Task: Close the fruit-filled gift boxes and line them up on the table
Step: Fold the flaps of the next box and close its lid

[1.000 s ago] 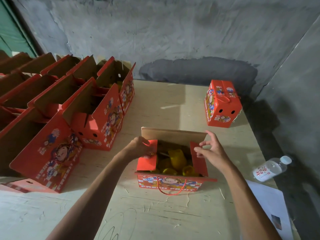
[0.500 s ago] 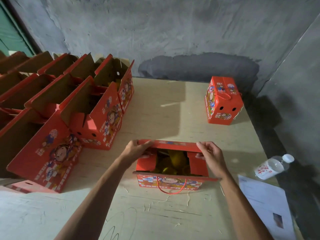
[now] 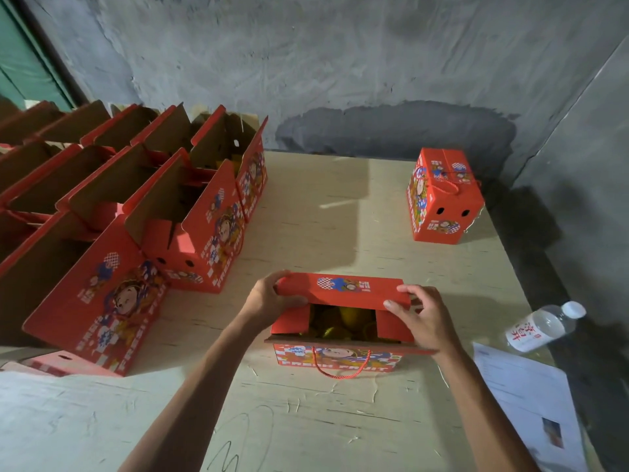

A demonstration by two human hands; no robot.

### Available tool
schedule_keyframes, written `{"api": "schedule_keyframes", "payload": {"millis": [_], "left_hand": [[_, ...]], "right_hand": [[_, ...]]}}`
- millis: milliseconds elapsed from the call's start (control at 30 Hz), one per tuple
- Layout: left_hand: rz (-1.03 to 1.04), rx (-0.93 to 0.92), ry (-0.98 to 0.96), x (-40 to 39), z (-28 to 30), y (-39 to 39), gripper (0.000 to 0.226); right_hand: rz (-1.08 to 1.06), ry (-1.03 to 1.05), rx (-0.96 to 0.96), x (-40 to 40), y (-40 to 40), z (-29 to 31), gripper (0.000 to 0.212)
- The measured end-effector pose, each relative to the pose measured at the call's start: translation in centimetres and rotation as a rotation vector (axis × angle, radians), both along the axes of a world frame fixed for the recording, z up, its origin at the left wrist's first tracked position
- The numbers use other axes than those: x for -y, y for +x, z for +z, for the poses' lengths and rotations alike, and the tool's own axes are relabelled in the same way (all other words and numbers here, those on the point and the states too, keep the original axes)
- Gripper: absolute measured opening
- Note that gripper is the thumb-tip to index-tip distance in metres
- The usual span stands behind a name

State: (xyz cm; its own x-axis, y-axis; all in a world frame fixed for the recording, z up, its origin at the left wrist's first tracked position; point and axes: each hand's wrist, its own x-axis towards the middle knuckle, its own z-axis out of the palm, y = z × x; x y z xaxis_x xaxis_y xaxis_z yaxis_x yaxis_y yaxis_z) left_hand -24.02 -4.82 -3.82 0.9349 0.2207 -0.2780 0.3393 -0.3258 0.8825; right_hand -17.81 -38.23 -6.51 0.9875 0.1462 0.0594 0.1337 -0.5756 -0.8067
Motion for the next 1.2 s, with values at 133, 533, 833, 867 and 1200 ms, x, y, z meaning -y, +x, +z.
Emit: {"api": "schedule_keyframes", "payload": {"millis": [133, 533, 833, 867, 1200], "left_hand": [[-0.11, 0.016, 0.32, -0.4, 0.2, 0.4, 0.067], [-0.261, 0.133, 0.534, -1.9, -2.1, 1.0, 0.1], [-0.438, 0.146, 0.669, -2.3, -2.2, 1.7, 0.077], [-0.447, 0.149, 0.69, -2.3, -2.2, 1.6, 0.074], [-0.563, 0.166, 0.635, -1.8, -3.3, 0.6, 0.053]], "right_hand": [[0.111, -0.001, 0.059, 0.4, -0.9, -0.8, 0.052], [0.209, -0.429, 0.316, 0.4, 0.5, 0.1, 0.055], [0.216, -0.466, 0.481, 0.0, 1.3, -0.5, 0.048], [0.219, -0.477, 0.514, -0.1, 1.4, -0.5, 0.048], [0.16, -0.424, 0.572, 0.2, -0.2, -1.5, 0.038]]}}
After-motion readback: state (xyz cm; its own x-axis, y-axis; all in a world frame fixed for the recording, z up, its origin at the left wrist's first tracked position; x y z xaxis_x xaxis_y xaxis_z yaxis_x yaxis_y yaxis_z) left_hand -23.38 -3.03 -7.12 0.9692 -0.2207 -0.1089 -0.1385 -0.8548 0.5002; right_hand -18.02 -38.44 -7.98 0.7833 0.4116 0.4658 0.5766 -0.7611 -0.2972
